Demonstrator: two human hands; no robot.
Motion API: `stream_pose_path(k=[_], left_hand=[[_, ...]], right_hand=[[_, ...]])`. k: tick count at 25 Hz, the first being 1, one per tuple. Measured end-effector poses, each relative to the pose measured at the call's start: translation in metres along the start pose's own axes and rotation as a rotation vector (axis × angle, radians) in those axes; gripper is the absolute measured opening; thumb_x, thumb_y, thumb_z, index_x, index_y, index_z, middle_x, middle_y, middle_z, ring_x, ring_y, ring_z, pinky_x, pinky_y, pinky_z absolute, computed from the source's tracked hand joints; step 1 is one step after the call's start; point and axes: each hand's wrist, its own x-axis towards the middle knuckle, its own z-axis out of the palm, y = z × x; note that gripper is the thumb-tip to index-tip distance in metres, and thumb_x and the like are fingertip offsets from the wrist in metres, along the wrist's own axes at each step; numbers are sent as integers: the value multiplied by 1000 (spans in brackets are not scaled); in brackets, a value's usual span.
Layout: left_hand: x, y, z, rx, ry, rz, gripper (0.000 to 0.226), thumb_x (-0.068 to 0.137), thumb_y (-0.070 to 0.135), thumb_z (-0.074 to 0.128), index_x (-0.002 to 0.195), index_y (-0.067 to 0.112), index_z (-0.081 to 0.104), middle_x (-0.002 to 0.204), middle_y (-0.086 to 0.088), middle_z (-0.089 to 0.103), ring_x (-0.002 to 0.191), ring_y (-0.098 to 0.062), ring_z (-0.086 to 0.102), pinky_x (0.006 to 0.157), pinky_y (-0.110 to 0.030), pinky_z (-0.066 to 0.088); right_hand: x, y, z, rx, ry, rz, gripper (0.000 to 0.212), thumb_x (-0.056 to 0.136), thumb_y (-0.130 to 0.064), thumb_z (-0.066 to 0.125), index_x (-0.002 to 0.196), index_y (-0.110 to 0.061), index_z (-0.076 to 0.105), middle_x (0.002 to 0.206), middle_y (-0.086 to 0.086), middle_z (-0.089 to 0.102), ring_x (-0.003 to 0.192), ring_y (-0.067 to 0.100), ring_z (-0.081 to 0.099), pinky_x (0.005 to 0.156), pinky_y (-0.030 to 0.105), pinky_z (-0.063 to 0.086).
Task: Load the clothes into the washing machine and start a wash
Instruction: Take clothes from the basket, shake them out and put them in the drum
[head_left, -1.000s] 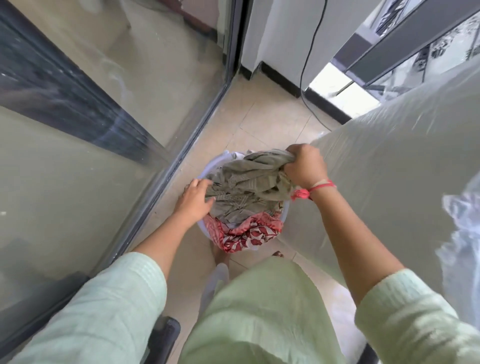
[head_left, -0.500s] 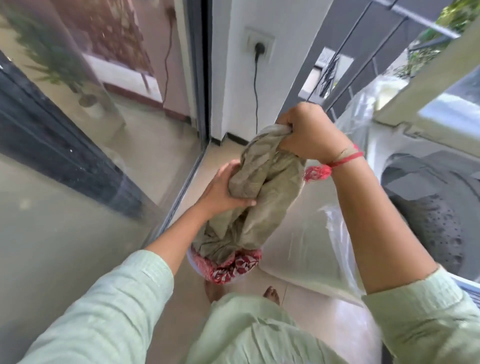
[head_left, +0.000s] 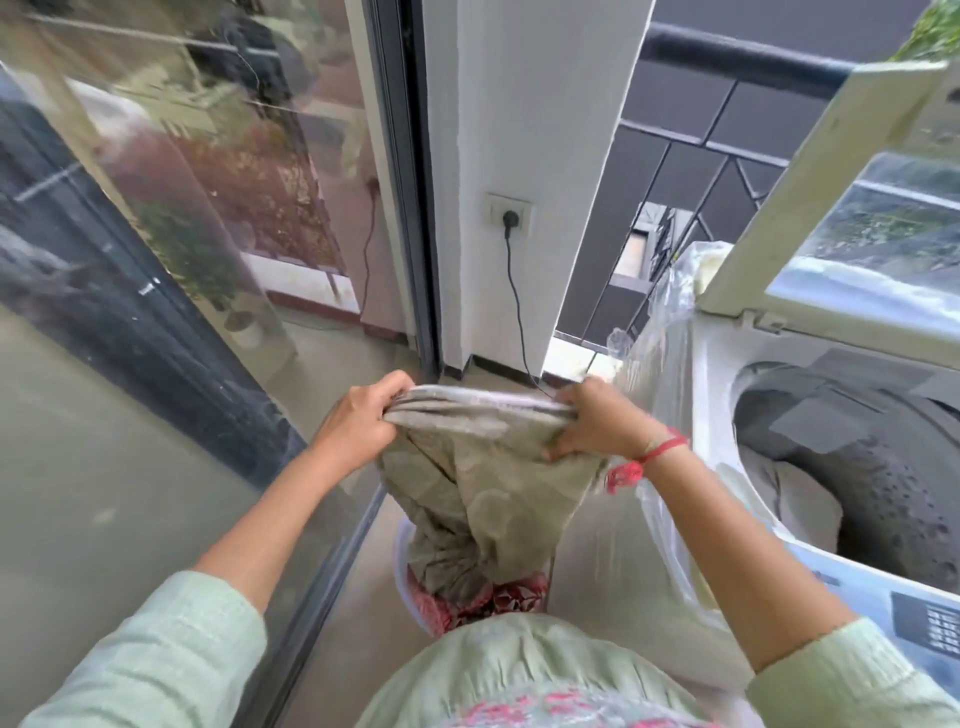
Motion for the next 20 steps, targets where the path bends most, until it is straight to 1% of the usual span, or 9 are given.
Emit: stream_pose_path(k=[3,8,10,12,14,15,17,19,20], left_hand=[[-18,-4,-27,255,1,21,23,79,14,59,92,31,50,76,0,65,72,-28,61,60,-36,43],[-17,-2,-80,360,154,14,28,80,7,56,96,29,51,77,-9,64,70,-34,59,59,-38,45],[-14,-3,-95,359,224,-28,30,80,5,52,96,30,51,79,-8,63,71,-34,57,60,-40,47],[-8,-12,-107,315,323,-105,31,79,3,49,95,30,51,82,-9,63,74,-35,56,63,-42,48],[-4,-23,-115,288,397,-167,30,79,4,48,93,30,51,84,-10,64,76,-36,56,63,-43,49],[-1,-27,-117,282,415,-186,29,79,5,48,93,30,51,84,-11,64,77,-36,56,62,-42,48],[1,-30,-117,271,459,-207,28,79,5,48,93,29,52,84,-11,64,78,-36,57,61,-39,46],[0,-32,-115,203,533,-230,26,80,3,46,93,25,53,82,-11,63,78,-36,57,60,-37,43],[0,-33,-115,174,574,-254,25,80,3,46,93,23,54,84,-11,63,78,-36,57,61,-37,43]], right_hand=[[11,14,46,-129,-101,81,27,73,-29,73,88,-7,67,83,7,55,76,20,49,63,25,39],[23,35,88,648,-158,111,21,78,-33,74,88,-16,68,78,0,62,71,15,57,67,26,47],[25,34,85,781,-69,40,26,80,-35,72,95,-16,65,76,-4,59,68,12,52,61,22,42],[30,29,53,675,-1,-51,41,69,-50,77,91,-19,60,79,-6,58,71,10,52,62,20,40],[31,25,6,145,-14,-113,39,63,-49,80,85,-23,60,80,-3,61,72,12,56,62,21,43],[29,21,-15,-200,52,-93,28,68,-39,78,83,-21,62,82,1,63,74,17,60,63,25,45],[29,32,-39,-528,498,-85,8,73,-19,68,75,-16,61,86,6,64,79,29,64,62,31,47],[28,60,-27,-298,854,-90,8,67,-14,63,74,-10,66,83,5,63,78,29,61,62,31,46],[32,71,-16,0,844,-54,16,68,-15,60,80,-6,67,81,3,62,81,24,59,61,27,46]])
